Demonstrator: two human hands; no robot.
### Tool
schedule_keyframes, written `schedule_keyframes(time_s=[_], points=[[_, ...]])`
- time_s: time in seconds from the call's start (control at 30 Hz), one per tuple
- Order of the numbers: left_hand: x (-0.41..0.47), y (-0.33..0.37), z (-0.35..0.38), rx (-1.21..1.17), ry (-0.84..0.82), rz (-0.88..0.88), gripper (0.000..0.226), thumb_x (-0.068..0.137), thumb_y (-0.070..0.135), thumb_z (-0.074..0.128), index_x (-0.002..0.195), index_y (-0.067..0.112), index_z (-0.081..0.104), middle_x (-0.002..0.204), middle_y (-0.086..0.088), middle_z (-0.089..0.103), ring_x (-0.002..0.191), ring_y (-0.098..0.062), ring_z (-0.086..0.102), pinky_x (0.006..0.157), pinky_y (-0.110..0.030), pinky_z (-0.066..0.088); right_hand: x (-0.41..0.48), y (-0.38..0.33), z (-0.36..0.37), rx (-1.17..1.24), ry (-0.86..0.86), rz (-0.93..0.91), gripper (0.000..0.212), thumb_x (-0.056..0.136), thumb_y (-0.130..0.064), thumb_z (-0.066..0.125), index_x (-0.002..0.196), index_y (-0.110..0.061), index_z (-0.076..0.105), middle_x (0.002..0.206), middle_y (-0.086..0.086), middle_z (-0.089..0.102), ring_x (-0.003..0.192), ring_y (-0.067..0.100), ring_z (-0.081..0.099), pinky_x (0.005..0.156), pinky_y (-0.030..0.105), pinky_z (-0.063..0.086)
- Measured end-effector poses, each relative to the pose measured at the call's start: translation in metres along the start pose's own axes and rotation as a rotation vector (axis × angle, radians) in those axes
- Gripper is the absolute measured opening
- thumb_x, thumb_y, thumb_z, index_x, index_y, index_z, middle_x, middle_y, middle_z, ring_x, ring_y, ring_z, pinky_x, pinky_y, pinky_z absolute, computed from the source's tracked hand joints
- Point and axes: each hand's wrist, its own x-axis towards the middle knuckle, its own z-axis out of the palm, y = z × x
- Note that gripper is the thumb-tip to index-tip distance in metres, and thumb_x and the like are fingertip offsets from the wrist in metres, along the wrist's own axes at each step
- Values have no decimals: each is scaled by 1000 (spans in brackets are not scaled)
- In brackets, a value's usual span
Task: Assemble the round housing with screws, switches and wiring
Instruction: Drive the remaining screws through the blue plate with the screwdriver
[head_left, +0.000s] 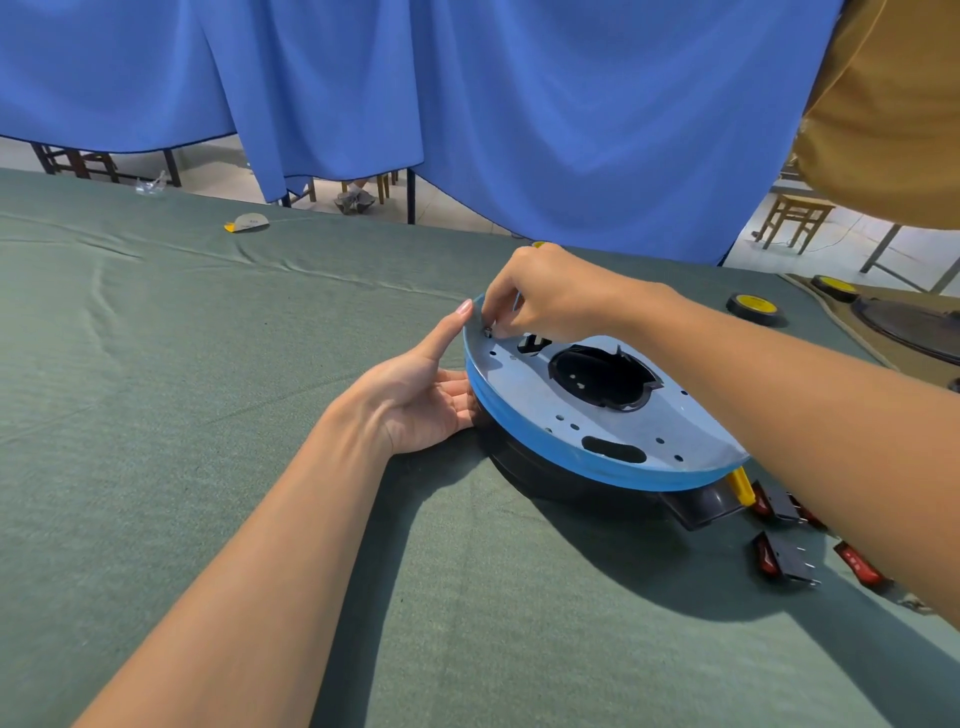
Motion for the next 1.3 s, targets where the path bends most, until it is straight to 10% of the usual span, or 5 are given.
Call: schedule_keyframes(time_s=[0.23,0.57,0.73,1.1,1.3], points=[[1,0,-2,13,6,7,79,67,48,79,115,-11,56,102,-20,72,89,-28,72,82,-38,60,4,-3,7,-63,43,7,35,91,-30,65,57,-25,57,58,-7,54,60,10,48,55,29,39],[-2,0,0,18,-8,2,78,65,49,77,113,-10,57,100,-19,72,86,-27,72,82,-36,60,2,-4,10,-116,84,16,9,90,-27,65,90,-24,73,85,2,65,84,21,58,64,32,47],[-3,-1,-1,34,13,17,84,70,52,76,119,-12,54,109,-20,70,97,-28,69,89,-37,57,-10,4,-4,-83,185,131,49,93,-52,52,57,-19,52,58,1,48,61,18,46,53,30,31],[-10,0,7,81,56,32,90,68,49,76,128,-11,46,107,-19,71,91,-26,72,75,-35,61,-111,85,-24,-6,308,587,5,87,-27,61,91,-24,62,105,10,65,100,29,57,86,43,51],[-16,1,11,137,109,66,90,67,44,76,128,-12,42,102,-18,71,88,-26,73,71,-36,61,-154,104,1,258,340,739,25,96,-23,50,118,-11,54,87,9,68,69,19,64,55,28,47]])
